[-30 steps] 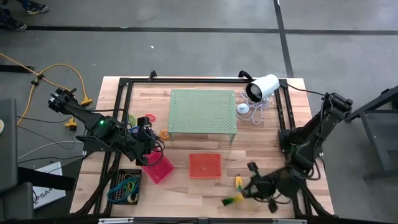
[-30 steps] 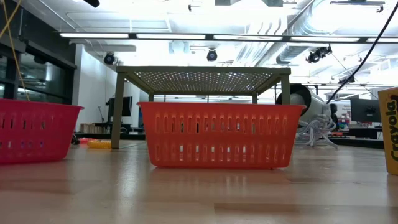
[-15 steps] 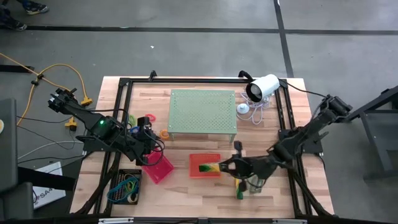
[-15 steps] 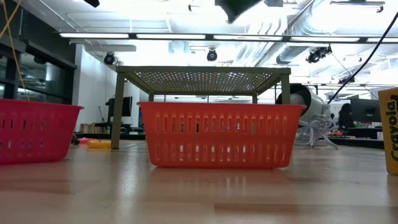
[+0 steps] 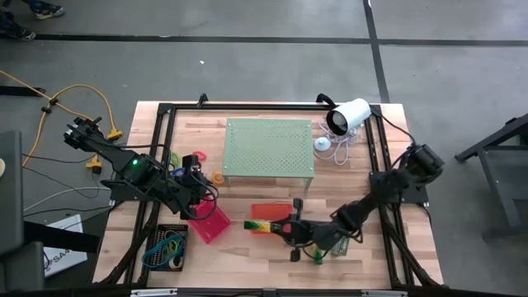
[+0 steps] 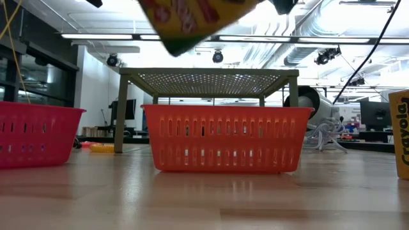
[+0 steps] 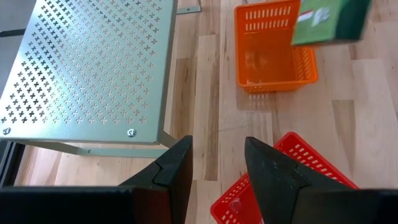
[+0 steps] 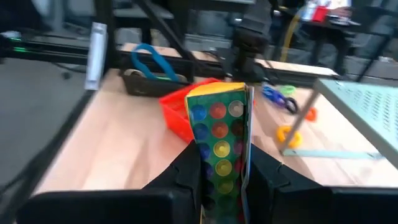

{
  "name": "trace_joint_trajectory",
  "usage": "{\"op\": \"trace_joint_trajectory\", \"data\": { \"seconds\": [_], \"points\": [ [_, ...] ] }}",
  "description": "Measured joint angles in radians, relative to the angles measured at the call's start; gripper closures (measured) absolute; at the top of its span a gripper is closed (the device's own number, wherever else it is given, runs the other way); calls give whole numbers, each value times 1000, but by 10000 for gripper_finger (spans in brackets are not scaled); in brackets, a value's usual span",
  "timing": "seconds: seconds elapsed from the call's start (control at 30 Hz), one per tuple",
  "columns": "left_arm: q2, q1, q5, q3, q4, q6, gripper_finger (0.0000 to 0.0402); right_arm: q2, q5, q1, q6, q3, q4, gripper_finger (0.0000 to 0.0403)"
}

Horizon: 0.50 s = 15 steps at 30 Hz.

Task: Pick & Place Office Desk Supplies
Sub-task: Put the right crayon box into the orange bin

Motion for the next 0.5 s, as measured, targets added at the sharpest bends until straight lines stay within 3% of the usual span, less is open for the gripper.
{"op": "trace_joint_trajectory", "data": {
  "seconds": [0.17, 0.5],
  "points": [
    [0, 0, 0, 0, 0, 0, 263, 55, 80, -20, 77, 0, 3, 334],
    [0, 0, 0, 0, 0, 0, 263, 56, -8, -91, 206, 0, -33, 334]
  ]
}}
